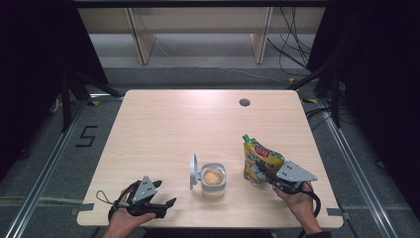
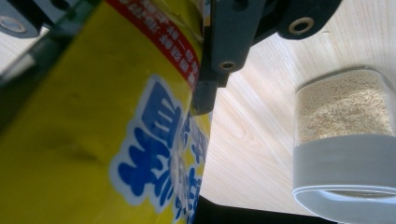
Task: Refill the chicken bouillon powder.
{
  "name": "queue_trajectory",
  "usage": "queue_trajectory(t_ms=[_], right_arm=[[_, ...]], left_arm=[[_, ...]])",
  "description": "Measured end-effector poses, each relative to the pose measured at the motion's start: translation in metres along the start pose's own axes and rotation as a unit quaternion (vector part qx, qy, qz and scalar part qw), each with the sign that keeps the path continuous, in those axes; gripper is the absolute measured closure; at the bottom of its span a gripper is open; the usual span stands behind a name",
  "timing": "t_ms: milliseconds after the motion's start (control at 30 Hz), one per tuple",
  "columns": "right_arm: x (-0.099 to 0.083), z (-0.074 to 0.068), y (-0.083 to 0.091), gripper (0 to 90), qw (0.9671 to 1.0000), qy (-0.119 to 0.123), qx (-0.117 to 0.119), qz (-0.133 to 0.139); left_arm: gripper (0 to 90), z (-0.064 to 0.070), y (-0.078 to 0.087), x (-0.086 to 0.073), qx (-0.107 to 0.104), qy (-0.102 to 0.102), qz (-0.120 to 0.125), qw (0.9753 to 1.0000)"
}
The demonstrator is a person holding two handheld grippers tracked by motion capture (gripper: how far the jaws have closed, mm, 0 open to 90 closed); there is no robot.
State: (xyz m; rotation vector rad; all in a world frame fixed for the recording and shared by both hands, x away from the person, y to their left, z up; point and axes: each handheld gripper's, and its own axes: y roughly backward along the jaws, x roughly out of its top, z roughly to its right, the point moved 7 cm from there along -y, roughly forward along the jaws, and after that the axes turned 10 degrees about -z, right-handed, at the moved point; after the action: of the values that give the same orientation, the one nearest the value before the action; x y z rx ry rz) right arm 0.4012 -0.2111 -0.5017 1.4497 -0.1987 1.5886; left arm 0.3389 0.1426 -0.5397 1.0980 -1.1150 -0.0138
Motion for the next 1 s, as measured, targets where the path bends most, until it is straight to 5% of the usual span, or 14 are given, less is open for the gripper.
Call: queue_trajectory(t_ms=[100,200,367,400,500,567,667,700,767,1000], right_arm=[[-0.001,-0.002,0.002,71.9,1.0,-0.003,-0.001,-0.009],[-0.002,-0.001,0.006,68.1,0.9998,-0.005,-0.005,-0.017],[-0.003,0.003,0.014,54.0,0.9994,-0.027,-0.016,-0.017],[-0.004,-0.001,0.015,53.9,0.9987,-0.048,-0.005,-0.017],[-0.006,-0.005,0.016,49.5,0.9986,-0.047,0.006,-0.025],[-0.008,-0.005,0.016,42.9,0.998,-0.052,-0.001,-0.034],[-0.009,-0.006,0.018,38.0,0.9971,-0.065,0.001,-0.038],[-0.01,-0.01,0.019,36.1,0.9949,-0.09,0.015,-0.042],[-0.013,-0.01,0.021,33.1,0.994,-0.097,0.011,-0.05],[-0.014,-0.016,0.032,32.3,0.9929,-0.101,0.001,-0.062]], left_arm=[[22.5,-0.003,0.002,-0.001,0.006,-0.021,-0.007,0.9997],[22.5,0.0,-0.001,0.0,0.002,-0.001,0.0,1.0],[22.5,-0.002,0.001,0.0,0.005,-0.013,0.0,0.9999],[22.5,-0.003,0.001,0.0,0.007,-0.018,-0.002,0.9998],[22.5,-0.003,0.0,0.0,0.006,-0.017,-0.004,0.9998],[22.5,0.0,0.0,0.0,0.0,0.002,0.004,1.0],[22.5,-0.005,0.002,0.0,0.011,-0.02,-0.003,0.9997],[22.5,-0.004,0.001,0.0,0.01,-0.018,-0.003,0.9998],[22.5,-0.003,0.001,0.001,0.006,-0.014,0.002,0.9999],[22.5,-0.002,0.001,0.001,0.006,-0.014,0.003,0.9999]])
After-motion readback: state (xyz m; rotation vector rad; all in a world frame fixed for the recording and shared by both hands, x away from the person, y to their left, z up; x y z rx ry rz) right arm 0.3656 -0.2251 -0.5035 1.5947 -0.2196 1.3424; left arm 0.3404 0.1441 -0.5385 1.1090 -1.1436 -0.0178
